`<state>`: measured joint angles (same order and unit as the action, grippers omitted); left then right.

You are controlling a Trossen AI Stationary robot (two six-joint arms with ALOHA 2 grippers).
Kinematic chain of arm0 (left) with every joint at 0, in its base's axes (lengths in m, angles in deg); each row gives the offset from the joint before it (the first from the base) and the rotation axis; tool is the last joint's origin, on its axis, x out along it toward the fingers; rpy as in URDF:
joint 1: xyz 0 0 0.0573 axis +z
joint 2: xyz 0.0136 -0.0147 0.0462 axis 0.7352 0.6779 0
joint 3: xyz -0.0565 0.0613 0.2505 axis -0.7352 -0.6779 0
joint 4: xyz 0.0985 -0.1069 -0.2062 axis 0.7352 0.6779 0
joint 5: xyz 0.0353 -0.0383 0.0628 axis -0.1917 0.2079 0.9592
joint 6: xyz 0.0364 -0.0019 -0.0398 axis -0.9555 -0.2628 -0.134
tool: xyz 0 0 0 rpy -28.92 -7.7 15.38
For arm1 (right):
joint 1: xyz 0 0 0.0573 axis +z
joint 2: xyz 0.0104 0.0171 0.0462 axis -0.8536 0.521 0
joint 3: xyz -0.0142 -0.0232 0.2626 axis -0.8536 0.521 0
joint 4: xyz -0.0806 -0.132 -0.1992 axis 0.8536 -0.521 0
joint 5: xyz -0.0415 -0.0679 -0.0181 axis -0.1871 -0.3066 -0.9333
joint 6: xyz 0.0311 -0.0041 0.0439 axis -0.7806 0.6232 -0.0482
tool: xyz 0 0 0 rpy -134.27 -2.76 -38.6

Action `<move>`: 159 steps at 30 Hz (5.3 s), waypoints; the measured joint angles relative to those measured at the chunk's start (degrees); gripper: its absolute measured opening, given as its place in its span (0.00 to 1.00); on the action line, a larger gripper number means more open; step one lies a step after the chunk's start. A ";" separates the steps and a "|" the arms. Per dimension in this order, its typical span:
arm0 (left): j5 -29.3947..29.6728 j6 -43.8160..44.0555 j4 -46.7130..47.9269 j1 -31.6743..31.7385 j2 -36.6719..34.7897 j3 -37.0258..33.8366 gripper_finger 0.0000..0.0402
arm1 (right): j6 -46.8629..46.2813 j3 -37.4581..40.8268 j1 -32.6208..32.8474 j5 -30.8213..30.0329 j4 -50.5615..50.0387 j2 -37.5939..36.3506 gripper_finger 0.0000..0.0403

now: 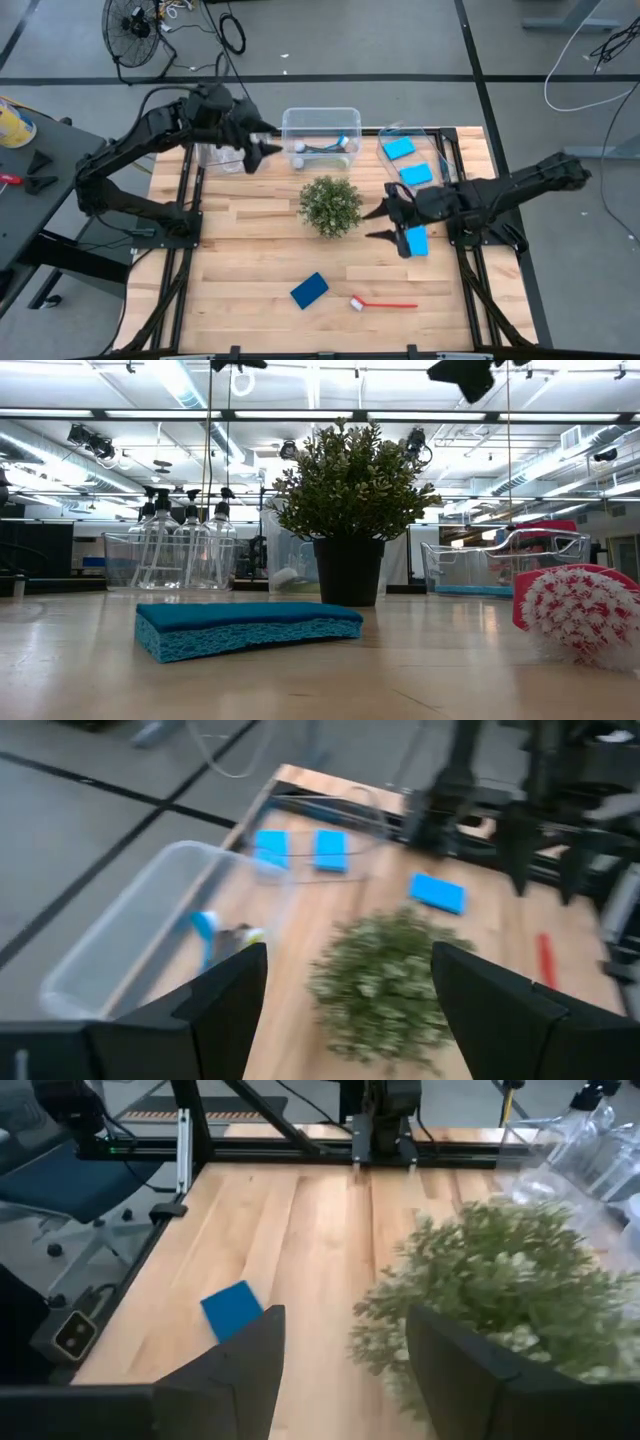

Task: Pick & Place Kitchen Sink Supplies
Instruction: Put the blue sponge into the right transparent bin

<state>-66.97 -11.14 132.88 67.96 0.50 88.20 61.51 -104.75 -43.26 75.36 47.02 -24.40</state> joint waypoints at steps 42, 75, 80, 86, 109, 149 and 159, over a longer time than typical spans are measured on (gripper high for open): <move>13.20 49.40 2.14 -46.82 26.68 0.00 0.72 | -6.43 0.00 17.15 -5.71 -12.99 0.02 0.52; 9.28 53.24 -1.26 -45.67 49.58 0.02 0.72 | -6.47 0.00 17.11 -10.37 -13.93 0.04 0.52; 6.10 52.92 -1.54 -44.82 50.79 -0.10 0.72 | -6.47 0.00 17.11 -10.63 -13.85 0.07 0.52; 5.11 52.80 -2.48 -44.19 51.19 -0.05 0.60 | -6.47 0.02 17.12 -10.63 -13.75 0.09 0.52; 1.08 50.09 -1.56 -42.90 50.60 -0.15 0.02 | -6.22 0.02 17.11 -11.24 -8.10 0.07 0.52; 35.45 17.09 -19.13 -33.10 16.03 0.06 0.00 | -3.63 0.02 7.72 -25.65 29.18 0.09 0.58; 36.74 8.07 -20.52 -26.81 16.02 0.05 0.00 | -3.43 0.02 -1.25 -25.01 28.75 0.09 0.75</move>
<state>-30.24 -3.07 112.36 41.15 16.52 88.26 58.07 -104.73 -44.52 50.35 75.77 -24.31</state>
